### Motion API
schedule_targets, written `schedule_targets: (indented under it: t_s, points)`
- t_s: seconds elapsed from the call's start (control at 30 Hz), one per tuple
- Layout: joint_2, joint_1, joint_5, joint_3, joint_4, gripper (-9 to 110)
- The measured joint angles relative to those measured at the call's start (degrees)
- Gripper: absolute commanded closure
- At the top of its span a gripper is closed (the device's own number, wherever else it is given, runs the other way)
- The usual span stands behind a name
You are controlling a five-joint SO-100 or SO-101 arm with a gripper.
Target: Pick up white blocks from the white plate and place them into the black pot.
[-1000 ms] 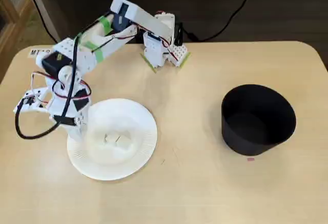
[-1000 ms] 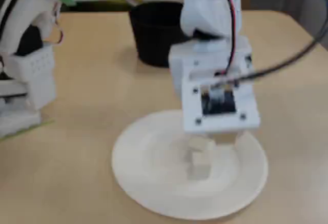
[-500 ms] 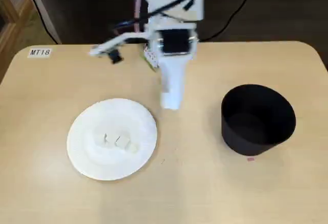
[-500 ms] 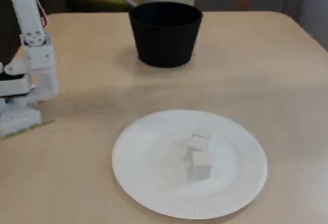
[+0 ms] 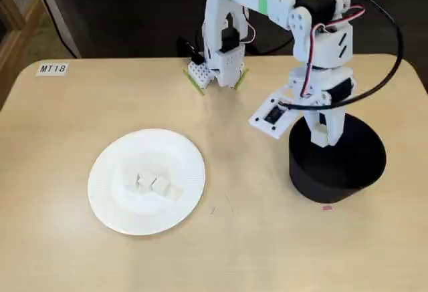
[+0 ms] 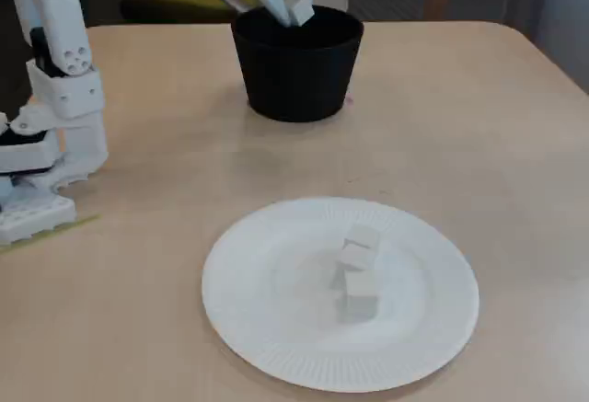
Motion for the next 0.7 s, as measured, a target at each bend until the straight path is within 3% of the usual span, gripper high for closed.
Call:
schedule_targets:
  t_s: [0.13,0.17,0.33,0.5,0.7]
  points:
    - [-1.1,0.1,0.0,0.2,-0.8,76]
    - [-1.5,0.1,0.1,0.2,-0.9,75]
    - [-2.5,1.4,2.6,0.2,-1.5,82]
    - [-1.0,4.3,0.5,0.2,-1.5,104]
    - [9.8,18.3,-4.6,0.2,5.0,104]
